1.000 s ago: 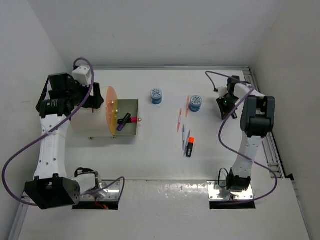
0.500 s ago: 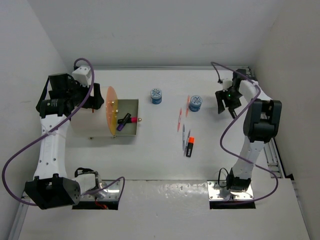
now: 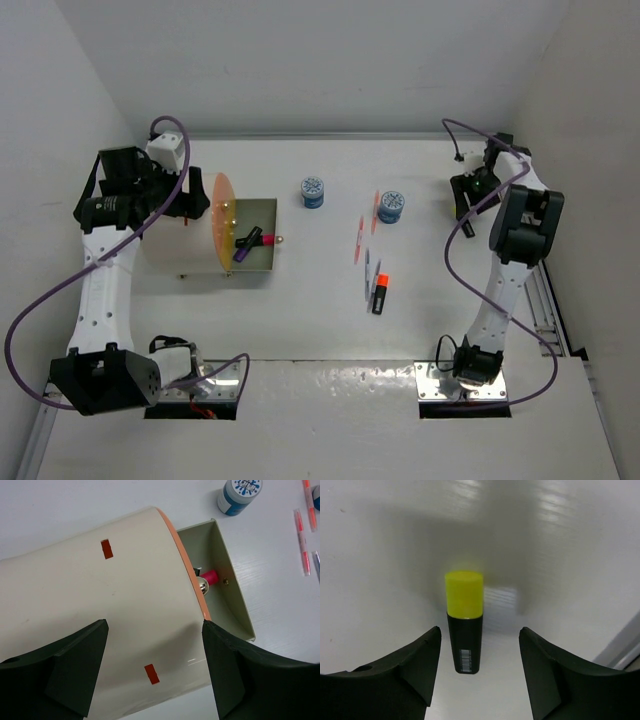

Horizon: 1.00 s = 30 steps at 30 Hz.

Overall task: Sort the stationery into containers
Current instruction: Move the pen to the center of the board.

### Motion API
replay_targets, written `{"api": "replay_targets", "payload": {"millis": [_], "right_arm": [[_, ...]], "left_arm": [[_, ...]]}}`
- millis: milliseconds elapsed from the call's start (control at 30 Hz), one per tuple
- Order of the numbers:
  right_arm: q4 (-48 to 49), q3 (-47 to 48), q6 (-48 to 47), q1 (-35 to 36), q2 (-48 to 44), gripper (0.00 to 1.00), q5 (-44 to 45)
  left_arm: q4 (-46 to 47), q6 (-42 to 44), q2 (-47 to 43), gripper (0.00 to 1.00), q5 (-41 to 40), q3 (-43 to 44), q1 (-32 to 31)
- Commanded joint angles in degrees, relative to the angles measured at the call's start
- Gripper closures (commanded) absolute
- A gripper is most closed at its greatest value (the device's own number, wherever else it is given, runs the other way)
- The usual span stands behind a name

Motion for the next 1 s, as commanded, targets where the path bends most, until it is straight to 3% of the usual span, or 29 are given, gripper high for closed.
{"api": "replay_targets", "payload": {"millis": [0, 267, 367, 400, 533, 633, 733, 967], "right_arm": [[-1.1, 1.9, -1.2, 0.7, 0.1, 0.36, -2.2], [-0.9, -1.5, -1.0, 0.7, 1.4, 0.41, -3.1], [-1.0, -2.2, -1.9, 0.7, 1.4, 0.54, -3.4], [-1.1, -2.5, -2.2, 0.7, 1.4, 0.62, -3.5], [-2.7, -7.4, -5.2, 2.1, -1.5, 0.74, -5.5], [-0.8, -15.8, -11.0, 5.9, -8.9, 0.77, -7.2], [0.3, -28.9, -22.7, 11.7, -16.1, 0.77, -7.9], [-1.9, -41.1, -47.8, 25.6, -26.8, 0.72, -8.1]], "left_arm": [[1.2, 0.6, 0.2, 0.18, 0.4, 1.1, 0.4], [0.8, 0.2, 0.7, 0.18, 0.3, 1.6, 0.4], [0.7, 0.3, 0.8, 0.18, 0.1, 1.7, 0.2], [0.7, 0.4, 0.8, 0.18, 0.1, 1.7, 0.3], [0.6, 0.7, 0.8, 0.18, -0.6, 1.8, 0.4], [0.6, 0.7, 0.7, 0.18, -1.0, 2.1, 0.5], [0.5, 0.7, 0.7, 0.18, -0.4, 1.9, 0.4], [0.9, 1.4, 0.5, 0.18, -1.2, 0.1, 0.5]]}}
